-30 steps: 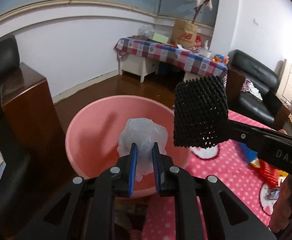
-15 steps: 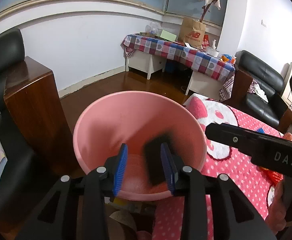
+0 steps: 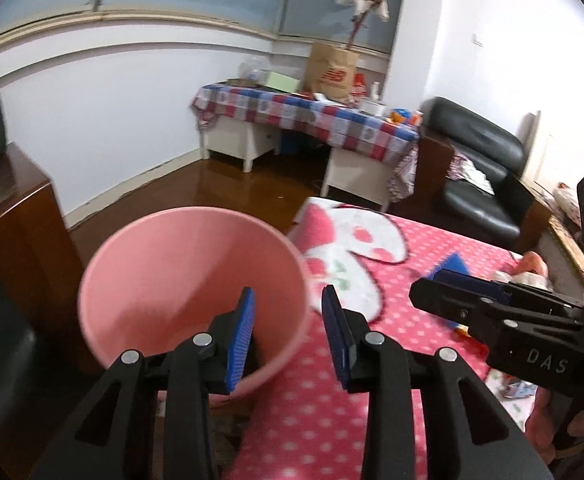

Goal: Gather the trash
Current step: 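Open left tool over bucket while right tool drops black foam in, then grasp the blue mesh foam with the left tool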

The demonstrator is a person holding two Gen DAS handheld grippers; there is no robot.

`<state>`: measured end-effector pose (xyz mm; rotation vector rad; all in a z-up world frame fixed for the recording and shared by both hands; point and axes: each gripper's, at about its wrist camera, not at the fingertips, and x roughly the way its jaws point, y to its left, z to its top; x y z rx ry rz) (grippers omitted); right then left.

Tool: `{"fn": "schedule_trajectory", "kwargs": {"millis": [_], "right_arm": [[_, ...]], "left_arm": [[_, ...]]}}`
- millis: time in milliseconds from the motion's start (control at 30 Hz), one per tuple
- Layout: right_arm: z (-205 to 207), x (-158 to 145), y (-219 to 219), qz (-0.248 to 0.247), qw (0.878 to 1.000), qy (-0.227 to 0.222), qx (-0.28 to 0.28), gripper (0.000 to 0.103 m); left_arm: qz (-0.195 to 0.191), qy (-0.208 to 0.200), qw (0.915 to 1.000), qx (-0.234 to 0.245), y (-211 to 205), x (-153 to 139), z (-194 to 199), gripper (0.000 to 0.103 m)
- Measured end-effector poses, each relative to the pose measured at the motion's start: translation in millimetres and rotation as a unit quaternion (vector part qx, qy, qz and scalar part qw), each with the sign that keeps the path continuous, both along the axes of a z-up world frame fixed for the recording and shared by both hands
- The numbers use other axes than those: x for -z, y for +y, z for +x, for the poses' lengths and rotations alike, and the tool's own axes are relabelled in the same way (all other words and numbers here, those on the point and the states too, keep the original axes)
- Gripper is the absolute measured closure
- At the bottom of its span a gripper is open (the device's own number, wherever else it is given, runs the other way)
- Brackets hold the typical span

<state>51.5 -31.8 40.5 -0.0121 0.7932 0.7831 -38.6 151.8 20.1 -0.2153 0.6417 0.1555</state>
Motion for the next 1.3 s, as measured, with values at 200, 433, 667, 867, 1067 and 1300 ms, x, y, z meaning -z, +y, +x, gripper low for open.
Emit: {"fn": "schedule_trajectory", "kwargs": {"millis": [200,433,667,867,1067,1300], "right_arm": [[-2.0,-5.0,-60.2,0.003,0.999,-0.007,0.051,0.056],[4.0,-12.3,-140.4,0.01,0.991,-0.022,0.135,0.056],[10.8,-5.8,-204.8,0.028,0.979,-0.012,0.204,0.055],[12.4,1.2,-228.0,0.028,0.976,-0.01,0.216,0.055],[10.4,8.6,-235.7,0.033,0.976,-0.005,0.216,0.055],[17.3,12.2,-240.0,0.041,0.978,-0.002,0.205,0.055]], "left_arm": [[0.001,0.005,0.9988,0.048,-38.5,-3.5,13.1,0.069],[-0.008,0.018,0.9954,0.094,-77.3,-2.8,26.9,0.063],[-0.013,0.037,0.988,0.149,-127.0,1.3,55.1,0.063],[-0.022,0.059,0.9815,0.181,-165.9,13.9,91.7,0.063],[-0.028,0.096,0.9786,0.18,-184.9,39.2,123.7,0.063],[-0.027,0.118,0.9793,0.162,-182.2,57.7,140.1,0.094]]}}
